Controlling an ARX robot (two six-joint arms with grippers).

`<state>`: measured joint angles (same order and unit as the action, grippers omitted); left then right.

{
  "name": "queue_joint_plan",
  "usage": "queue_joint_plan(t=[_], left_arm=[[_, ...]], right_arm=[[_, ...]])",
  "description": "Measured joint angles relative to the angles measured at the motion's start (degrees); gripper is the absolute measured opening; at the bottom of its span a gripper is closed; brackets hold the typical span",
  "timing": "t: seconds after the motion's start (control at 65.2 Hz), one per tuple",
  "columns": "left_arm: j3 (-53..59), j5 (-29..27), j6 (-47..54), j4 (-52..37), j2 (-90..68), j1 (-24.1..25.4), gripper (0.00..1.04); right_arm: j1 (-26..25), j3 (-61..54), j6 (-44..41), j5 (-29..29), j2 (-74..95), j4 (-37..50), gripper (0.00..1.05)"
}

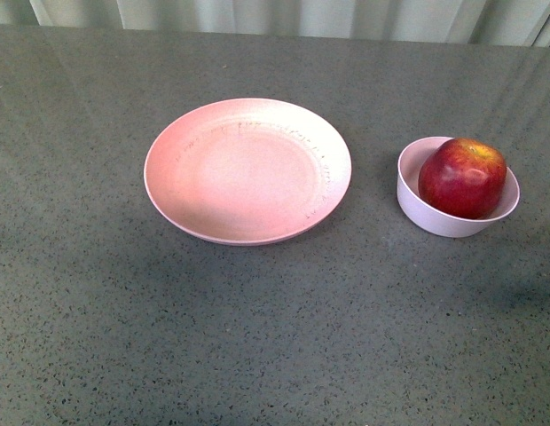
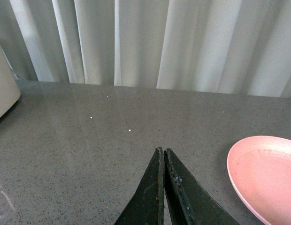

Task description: Move apple from plate to bowl

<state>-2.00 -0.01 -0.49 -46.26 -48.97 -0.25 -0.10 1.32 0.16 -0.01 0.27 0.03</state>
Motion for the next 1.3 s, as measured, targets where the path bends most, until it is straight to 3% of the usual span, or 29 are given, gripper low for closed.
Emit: queue_joint_plan(t=[0.506,1.304], left_arm=[[1.1,0.0,0.0,19.8,22.3,0.0,0.02],[1.1,0.0,0.0,36.4,39.1,0.0,0.02]], right_arm=[[0.0,0.0,0.0,0.0,0.0,0.0,0.96],[0.0,0.0,0.0,0.0,0.0,0.0,0.96]])
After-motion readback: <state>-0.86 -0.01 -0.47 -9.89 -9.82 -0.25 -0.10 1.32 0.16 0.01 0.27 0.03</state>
